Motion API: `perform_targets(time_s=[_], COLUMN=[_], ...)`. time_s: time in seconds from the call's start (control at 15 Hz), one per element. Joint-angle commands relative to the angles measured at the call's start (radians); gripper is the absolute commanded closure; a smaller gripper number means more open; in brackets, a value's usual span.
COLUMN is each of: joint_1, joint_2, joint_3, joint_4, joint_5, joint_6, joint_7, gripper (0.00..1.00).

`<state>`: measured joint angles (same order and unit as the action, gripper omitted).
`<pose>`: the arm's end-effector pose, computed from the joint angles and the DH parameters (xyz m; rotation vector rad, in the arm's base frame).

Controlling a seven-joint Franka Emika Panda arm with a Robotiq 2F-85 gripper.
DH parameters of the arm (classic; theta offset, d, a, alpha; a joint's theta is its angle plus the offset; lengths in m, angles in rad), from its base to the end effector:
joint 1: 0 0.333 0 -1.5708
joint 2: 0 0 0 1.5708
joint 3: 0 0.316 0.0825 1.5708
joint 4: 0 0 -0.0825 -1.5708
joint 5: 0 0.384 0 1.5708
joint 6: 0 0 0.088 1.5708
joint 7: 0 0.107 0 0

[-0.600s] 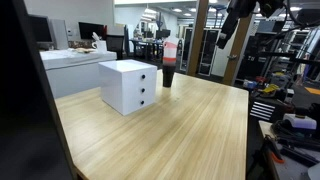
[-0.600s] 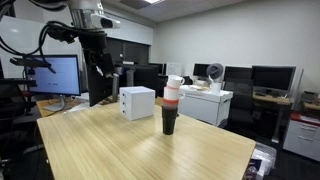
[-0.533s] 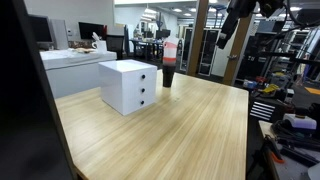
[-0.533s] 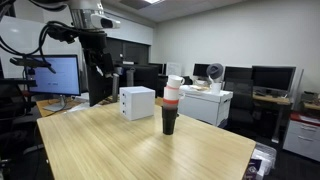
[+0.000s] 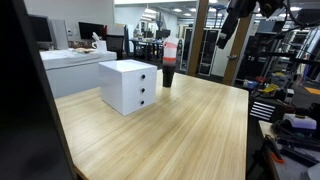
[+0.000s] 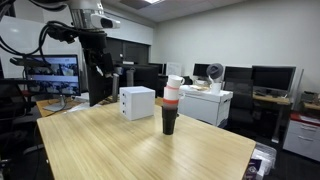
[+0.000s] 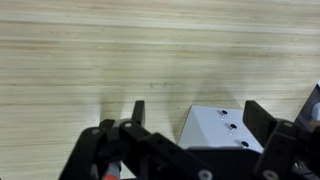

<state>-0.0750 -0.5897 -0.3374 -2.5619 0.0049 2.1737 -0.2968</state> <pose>0.3563 -0.1603 0.4676 -2.9974 0.1209 -0.3406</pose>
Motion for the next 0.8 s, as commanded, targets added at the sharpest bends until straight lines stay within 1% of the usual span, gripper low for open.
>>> perform_targets(time_s=[0.0,0.47,0.73], joint_1=[-0.024,-0.025,-0.022], joint_2=[0.005,0.008,0.035], joint_3=[0.022,0.023,0.024], joint_4=[0.002,0.005,0.032], joint_5=[0.017,0.017,0.033], joint_6=[-0.003,-0.005,0.017], joint_7=[-0.013,-0.009,0.008], gripper=[0.0,0.0,0.0])
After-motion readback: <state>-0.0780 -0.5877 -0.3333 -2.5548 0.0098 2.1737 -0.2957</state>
